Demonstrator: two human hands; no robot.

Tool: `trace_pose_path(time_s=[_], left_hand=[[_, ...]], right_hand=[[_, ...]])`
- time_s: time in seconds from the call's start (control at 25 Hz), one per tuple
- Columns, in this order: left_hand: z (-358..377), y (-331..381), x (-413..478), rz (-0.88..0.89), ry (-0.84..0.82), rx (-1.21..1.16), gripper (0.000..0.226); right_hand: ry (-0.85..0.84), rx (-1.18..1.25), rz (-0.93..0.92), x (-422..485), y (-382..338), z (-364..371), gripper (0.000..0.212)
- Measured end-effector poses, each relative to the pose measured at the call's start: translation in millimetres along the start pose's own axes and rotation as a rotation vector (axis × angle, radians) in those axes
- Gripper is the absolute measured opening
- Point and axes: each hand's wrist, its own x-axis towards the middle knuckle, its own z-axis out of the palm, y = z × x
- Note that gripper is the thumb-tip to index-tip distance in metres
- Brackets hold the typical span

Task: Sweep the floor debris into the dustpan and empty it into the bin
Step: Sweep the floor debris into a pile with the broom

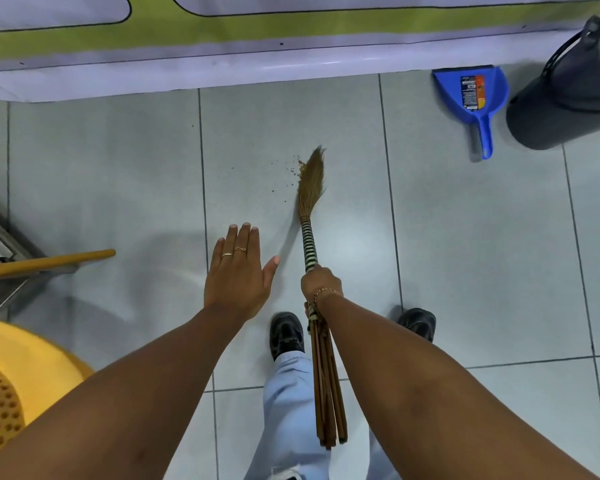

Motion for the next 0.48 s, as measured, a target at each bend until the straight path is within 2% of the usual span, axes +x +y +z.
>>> trace_pose_path(time_s=[0.28,0.48], left_hand=[[-15.8,6.5,-15.1,-0.034,0.007,-0.071,0.064],[-43.3,17.6,-23.2,-0.036,0.087,-0.109,0.064]], right_hand=[[0.158,0.119,-0.047,-45.4,11.8,3.6,0.047],[0.254,0.078,-0.163,-68.2,8.7,-24.3,0.046]])
